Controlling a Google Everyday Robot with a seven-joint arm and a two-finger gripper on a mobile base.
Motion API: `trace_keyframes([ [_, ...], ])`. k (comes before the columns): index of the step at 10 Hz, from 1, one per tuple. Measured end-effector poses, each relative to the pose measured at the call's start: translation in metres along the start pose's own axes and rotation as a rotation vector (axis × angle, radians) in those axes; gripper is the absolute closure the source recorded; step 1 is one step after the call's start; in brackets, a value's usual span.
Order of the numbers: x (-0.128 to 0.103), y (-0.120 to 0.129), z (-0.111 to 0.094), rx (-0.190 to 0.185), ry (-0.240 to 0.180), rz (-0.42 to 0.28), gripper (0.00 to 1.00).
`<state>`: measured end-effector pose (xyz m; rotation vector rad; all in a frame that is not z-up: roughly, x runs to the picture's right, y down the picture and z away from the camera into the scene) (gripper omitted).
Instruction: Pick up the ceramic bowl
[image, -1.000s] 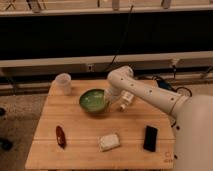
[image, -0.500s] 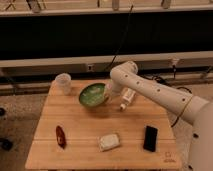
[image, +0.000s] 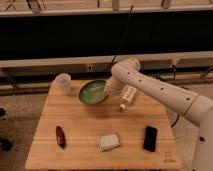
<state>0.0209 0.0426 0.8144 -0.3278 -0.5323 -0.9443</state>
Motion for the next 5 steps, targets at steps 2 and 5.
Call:
trace_keyframes([
  [2, 0.0010, 0.0015, -0.0046, 0.010, 0.010, -0.008, 1.00],
  [5, 0.0020, -0.0009, -0.0086, 0.009, 0.012, -0.018, 1.00],
])
